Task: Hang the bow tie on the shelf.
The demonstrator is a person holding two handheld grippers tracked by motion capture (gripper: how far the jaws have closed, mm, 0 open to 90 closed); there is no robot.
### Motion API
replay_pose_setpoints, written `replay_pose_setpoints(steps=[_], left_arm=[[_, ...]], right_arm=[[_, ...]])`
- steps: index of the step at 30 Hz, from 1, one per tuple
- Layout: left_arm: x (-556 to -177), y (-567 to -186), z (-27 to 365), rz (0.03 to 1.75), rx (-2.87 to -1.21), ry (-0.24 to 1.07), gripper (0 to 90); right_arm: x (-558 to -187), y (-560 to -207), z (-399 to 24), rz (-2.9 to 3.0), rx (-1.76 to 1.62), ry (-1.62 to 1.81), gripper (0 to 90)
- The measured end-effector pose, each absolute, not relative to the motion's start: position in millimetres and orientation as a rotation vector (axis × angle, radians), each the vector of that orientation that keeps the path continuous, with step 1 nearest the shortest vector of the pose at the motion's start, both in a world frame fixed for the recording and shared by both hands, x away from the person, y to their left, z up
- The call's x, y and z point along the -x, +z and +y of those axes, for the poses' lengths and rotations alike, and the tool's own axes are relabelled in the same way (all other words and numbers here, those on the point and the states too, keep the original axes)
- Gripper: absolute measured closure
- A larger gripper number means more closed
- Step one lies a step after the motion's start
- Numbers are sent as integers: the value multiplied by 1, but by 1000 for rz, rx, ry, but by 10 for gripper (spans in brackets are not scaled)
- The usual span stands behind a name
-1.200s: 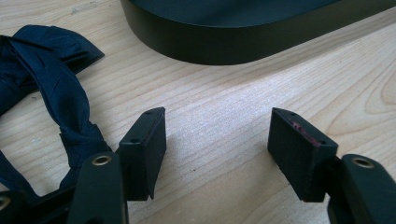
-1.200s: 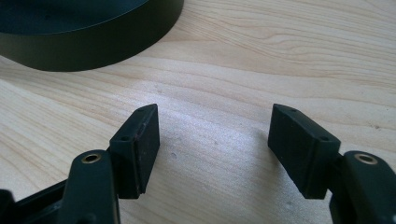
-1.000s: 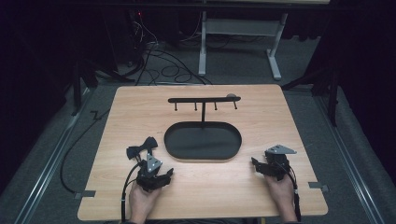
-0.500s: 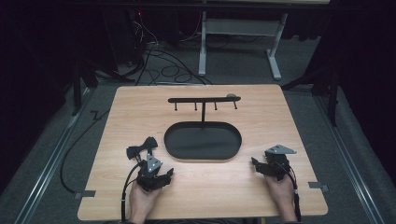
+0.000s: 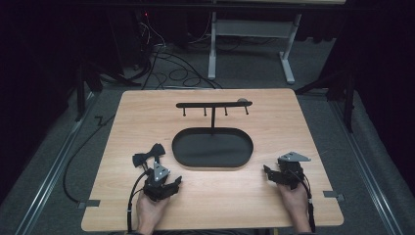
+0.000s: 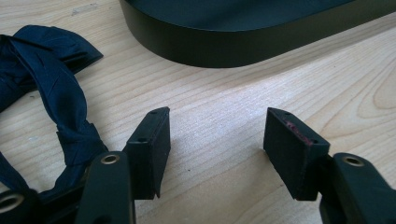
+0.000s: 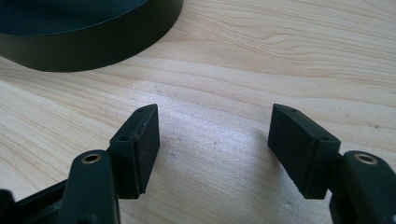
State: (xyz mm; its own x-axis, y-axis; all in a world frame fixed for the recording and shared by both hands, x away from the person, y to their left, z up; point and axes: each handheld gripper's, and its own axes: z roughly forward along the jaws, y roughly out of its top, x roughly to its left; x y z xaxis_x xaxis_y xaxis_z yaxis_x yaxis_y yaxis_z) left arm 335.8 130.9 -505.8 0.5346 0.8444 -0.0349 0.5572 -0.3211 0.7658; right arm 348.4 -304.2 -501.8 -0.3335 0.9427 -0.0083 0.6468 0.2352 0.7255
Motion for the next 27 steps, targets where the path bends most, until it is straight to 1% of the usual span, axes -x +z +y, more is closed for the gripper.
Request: replay_pose_setpoints(steps=[10,20,27], left_arm=[[-327,-498,137,1109,-1988,441,418],[-319,-490,148,1107,-1954,447,431],[-315,-483,164,1131,-1912,460,446]], right_arm=[[-349,-502,-304,2065,-1455,882,356],[-349,-502,-305,2064,-1455,886,355],[-349,-502,-305,2065,-1456,887,355]])
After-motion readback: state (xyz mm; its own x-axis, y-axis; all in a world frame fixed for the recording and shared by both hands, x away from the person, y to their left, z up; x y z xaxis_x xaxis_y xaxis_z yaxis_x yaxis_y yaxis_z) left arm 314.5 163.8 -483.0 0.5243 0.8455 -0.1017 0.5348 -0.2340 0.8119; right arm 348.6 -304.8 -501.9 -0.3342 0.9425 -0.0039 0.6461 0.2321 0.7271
